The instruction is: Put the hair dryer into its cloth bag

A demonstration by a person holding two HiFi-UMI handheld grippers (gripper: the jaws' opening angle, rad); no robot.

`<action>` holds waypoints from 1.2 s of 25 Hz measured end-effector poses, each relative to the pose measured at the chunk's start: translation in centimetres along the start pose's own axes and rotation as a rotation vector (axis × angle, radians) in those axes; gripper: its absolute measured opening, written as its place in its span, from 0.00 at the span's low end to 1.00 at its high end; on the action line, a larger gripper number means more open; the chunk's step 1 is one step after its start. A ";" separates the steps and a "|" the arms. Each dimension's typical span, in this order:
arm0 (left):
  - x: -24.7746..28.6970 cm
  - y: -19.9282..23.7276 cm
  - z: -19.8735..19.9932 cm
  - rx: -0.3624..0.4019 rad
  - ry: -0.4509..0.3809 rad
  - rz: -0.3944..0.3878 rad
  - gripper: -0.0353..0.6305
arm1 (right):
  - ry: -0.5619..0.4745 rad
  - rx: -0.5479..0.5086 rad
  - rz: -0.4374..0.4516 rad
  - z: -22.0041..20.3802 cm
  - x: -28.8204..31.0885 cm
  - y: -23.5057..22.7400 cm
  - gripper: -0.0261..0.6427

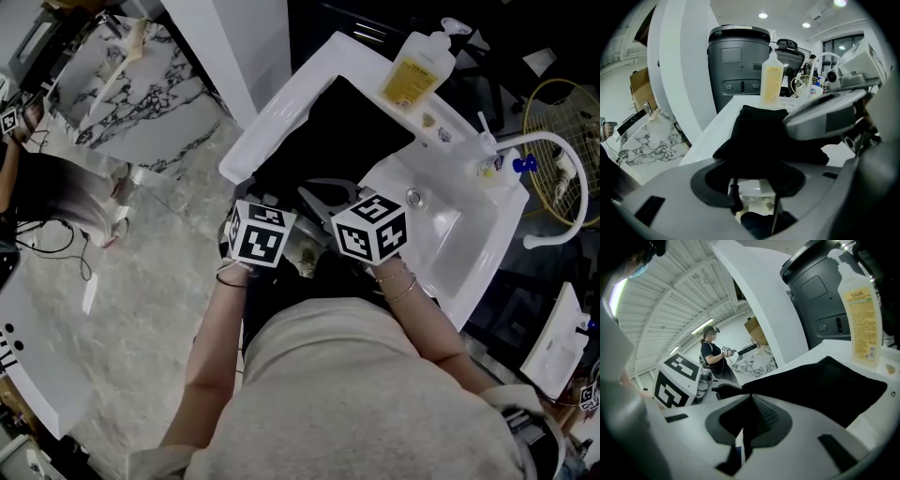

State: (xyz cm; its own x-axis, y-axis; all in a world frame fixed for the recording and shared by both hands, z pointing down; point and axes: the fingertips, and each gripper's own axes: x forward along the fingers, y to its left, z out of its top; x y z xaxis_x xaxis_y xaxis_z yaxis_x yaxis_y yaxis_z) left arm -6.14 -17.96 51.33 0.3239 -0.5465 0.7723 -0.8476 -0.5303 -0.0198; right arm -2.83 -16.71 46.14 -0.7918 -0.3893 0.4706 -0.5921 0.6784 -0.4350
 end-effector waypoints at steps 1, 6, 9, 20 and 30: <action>-0.1 -0.2 -0.1 0.000 -0.001 -0.005 0.35 | 0.000 -0.003 -0.005 0.0 0.0 0.0 0.05; -1.4 -0.4 -0.6 -0.011 -0.009 -0.009 0.39 | -0.007 -0.004 -0.023 0.0 -0.3 -0.2 0.05; -2.7 0.0 -0.3 -0.045 -0.045 -0.002 0.39 | -0.021 0.006 -0.026 0.2 -0.7 -0.1 0.06; -6.6 -0.2 3.8 -0.166 -0.227 -0.054 0.38 | -0.141 -0.006 -0.014 3.5 -3.0 0.8 0.13; -9.9 -1.3 8.6 -0.301 -0.469 -0.207 0.11 | -0.343 -0.029 0.067 7.8 -7.1 3.0 0.10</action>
State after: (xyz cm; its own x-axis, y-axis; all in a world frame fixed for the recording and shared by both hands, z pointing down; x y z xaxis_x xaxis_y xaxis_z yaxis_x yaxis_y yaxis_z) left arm -4.63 -17.44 38.27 0.5881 -0.7160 0.3762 -0.8068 -0.4868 0.3349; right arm -0.13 -16.75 35.48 -0.8362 -0.5262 0.1542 -0.5361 0.7253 -0.4320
